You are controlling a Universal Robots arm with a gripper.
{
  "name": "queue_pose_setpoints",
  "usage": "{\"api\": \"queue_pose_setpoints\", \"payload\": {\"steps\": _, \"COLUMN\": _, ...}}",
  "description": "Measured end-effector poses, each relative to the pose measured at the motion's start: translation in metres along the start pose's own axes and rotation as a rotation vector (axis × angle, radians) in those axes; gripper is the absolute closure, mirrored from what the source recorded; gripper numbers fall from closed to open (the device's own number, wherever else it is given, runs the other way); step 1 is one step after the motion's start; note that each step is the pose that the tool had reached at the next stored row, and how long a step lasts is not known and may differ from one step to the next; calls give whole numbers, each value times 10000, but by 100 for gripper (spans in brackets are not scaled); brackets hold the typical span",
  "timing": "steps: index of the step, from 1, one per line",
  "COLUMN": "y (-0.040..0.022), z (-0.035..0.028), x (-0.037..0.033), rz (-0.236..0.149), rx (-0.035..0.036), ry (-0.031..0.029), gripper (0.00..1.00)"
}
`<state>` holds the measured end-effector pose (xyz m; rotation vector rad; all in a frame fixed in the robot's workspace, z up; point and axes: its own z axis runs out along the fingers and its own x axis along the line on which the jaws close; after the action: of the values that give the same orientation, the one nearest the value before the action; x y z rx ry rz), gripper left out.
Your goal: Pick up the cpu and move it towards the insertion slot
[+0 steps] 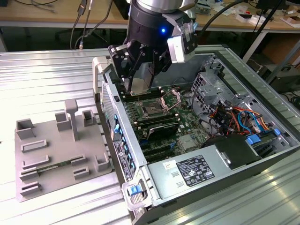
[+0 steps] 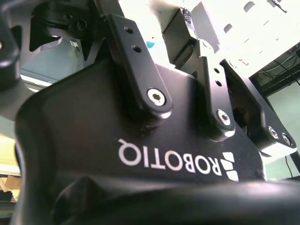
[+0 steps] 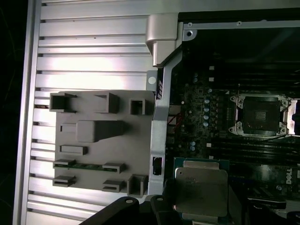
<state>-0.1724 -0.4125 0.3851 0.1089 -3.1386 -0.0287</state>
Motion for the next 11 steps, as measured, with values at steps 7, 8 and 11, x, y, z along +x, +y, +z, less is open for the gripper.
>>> {"api": "queue_pose_setpoints", "payload": {"steps": 7, "y": -2, "z": 4, "x": -30, "rz": 0, "rx": 1, "ry": 1, "gripper": 47}}
{"api": "queue_pose_setpoints", "payload": {"steps": 8, "y": -2, "z": 5, "x": -35, "rz": 0, "rx": 1, "ry": 0, "gripper": 47}}
{"api": "queue_pose_setpoints", "payload": {"steps": 11, "y": -4, "z": 8, "x": -56, "rz": 0, "rx": 0, "ry": 0, "gripper": 47}}
